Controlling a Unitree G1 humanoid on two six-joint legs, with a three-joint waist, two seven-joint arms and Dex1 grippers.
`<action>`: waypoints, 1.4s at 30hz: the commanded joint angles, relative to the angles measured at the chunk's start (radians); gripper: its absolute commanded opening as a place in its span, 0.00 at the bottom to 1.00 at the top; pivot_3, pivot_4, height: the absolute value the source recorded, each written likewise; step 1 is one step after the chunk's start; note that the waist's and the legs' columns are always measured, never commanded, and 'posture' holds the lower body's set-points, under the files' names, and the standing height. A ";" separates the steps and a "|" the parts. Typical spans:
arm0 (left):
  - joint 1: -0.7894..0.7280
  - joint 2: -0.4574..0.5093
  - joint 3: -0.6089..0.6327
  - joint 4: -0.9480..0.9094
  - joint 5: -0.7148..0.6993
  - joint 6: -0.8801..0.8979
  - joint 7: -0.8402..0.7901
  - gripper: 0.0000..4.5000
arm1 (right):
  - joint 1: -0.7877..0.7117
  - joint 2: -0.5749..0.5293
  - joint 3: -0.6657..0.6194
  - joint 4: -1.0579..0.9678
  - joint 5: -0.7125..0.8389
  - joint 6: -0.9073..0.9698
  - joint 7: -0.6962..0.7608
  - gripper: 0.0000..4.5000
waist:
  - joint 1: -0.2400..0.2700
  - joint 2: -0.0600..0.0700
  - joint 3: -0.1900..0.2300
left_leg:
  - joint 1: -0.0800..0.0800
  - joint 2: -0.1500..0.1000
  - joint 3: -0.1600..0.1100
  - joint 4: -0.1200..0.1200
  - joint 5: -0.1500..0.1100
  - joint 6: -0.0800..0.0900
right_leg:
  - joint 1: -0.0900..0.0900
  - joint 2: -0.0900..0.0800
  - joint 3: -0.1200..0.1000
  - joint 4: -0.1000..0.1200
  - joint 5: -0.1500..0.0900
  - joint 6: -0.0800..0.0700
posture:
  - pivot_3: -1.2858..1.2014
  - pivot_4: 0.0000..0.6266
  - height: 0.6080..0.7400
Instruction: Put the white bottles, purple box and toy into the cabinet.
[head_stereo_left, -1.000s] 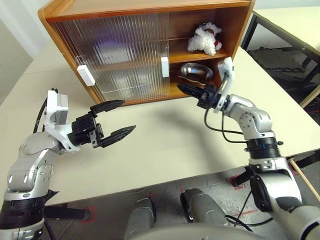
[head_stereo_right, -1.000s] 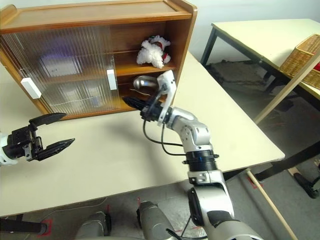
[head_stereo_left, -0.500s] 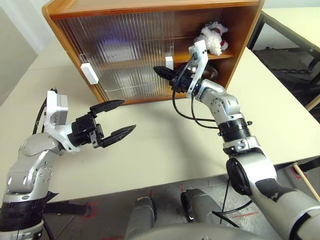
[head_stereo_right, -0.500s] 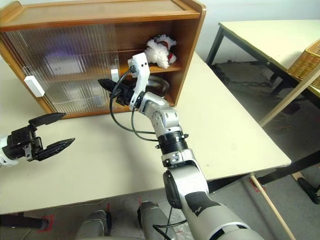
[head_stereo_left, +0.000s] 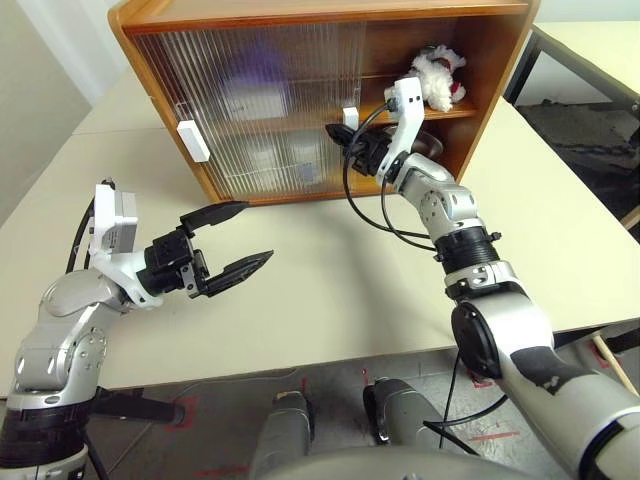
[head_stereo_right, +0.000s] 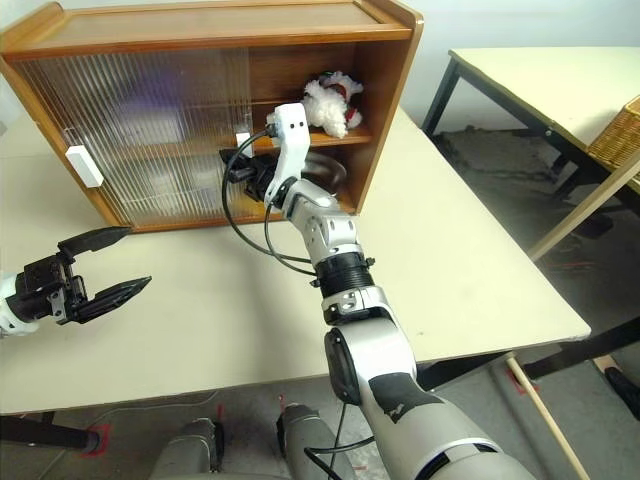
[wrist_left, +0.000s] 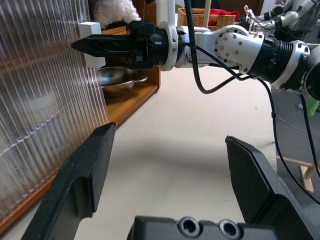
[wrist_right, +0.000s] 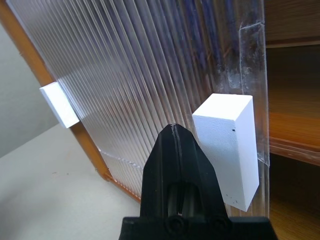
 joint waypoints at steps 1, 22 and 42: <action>-0.020 0.000 -0.012 0.021 0.005 0.000 -0.012 1.00 | 0.012 -0.041 -0.046 -0.030 -0.008 -0.013 -0.049 0.01 | 0.002 0.000 0.000 | 0.000 0.000 0.000 0.000 0.000 0.000 | 0.000 0.000 0.000 0.000 0.001 0.000 | 0.44 0.11 1.00; -0.065 -0.005 -0.033 0.089 0.021 -0.020 -0.058 1.00 | 0.073 -0.258 -0.135 0.000 -0.028 -0.063 -0.123 0.01 | -0.006 -0.001 -0.001 | 0.000 -0.002 0.000 0.001 0.004 -0.002 | 0.001 -0.001 0.001 -0.002 0.004 0.010 | 0.42 0.11 1.00; -0.061 -0.012 -0.023 0.101 0.024 -0.021 -0.075 1.00 | 0.100 -0.333 -0.143 -0.057 0.028 -0.021 0.027 0.01 | -0.044 -0.001 -0.001 | -0.003 -0.002 0.001 0.001 0.005 0.001 | 0.001 -0.003 0.002 -0.006 0.002 0.019 | 0.42 0.13 1.00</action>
